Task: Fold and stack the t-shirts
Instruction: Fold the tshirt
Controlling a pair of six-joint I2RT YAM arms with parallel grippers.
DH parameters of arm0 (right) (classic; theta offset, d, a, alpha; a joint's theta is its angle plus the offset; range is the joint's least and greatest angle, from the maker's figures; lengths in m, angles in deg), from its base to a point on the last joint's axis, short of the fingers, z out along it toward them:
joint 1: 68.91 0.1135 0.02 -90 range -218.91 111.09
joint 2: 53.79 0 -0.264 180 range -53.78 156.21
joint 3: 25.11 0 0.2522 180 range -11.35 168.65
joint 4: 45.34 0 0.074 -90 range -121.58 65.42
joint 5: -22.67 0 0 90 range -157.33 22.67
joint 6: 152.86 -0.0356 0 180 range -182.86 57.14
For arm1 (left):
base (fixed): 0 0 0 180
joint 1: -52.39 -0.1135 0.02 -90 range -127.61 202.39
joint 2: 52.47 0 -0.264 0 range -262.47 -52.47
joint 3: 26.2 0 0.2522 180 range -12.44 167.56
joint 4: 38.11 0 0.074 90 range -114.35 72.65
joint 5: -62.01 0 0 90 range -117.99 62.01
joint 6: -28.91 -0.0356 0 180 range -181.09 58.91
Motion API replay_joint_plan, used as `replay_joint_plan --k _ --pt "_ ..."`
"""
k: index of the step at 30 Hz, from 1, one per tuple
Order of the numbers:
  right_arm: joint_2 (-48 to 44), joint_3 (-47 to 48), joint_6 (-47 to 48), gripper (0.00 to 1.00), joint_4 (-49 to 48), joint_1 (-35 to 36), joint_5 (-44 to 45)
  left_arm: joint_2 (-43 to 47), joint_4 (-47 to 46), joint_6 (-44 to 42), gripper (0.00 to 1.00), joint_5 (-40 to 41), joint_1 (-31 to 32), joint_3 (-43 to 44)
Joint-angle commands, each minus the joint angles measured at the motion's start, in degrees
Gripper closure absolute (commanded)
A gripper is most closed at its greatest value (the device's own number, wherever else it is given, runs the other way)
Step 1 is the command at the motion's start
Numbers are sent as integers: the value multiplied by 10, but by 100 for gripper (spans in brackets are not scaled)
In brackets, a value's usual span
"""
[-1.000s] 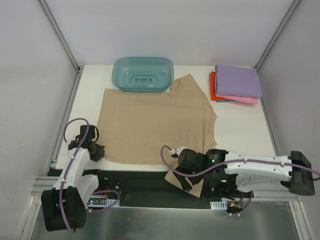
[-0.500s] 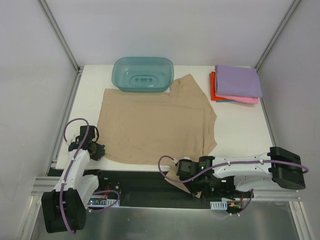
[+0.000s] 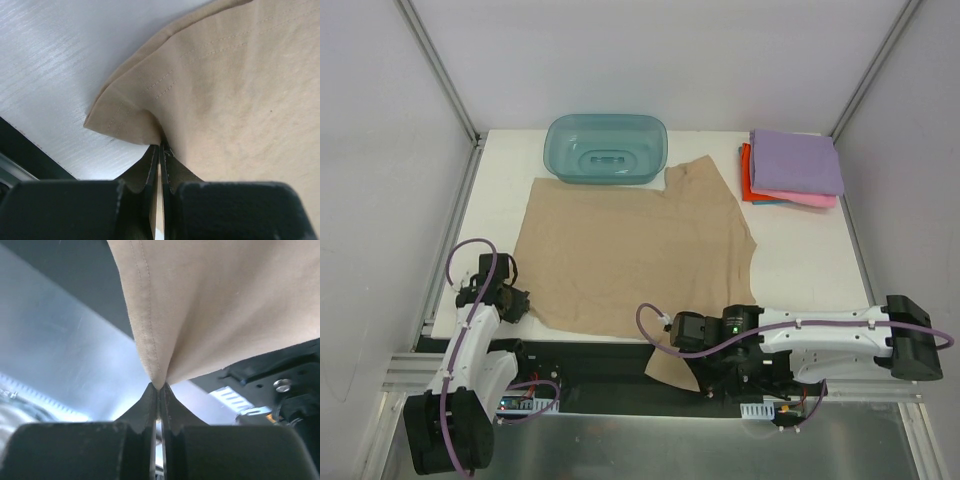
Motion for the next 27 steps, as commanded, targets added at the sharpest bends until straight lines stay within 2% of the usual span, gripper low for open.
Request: replay_joint_plan --k 1,6,14,19,24,27 --pt "-9 -14 -27 99 24 3 -92 20 32 -1 100 2 -6 1" --pt "-9 25 13 99 54 -38 -40 32 44 -3 100 2 -5 8" --pt "-35 106 167 99 140 -264 34 37 60 -13 100 6 -6 44" --pt "7 172 236 99 145 -369 56 6 59 -26 100 1 -5 87" --pt "70 244 283 99 134 -434 140 -51 54 -30 100 10 -5 140" --pt "107 286 290 99 115 -470 146 -95 45 -38 100 4 -5 171"
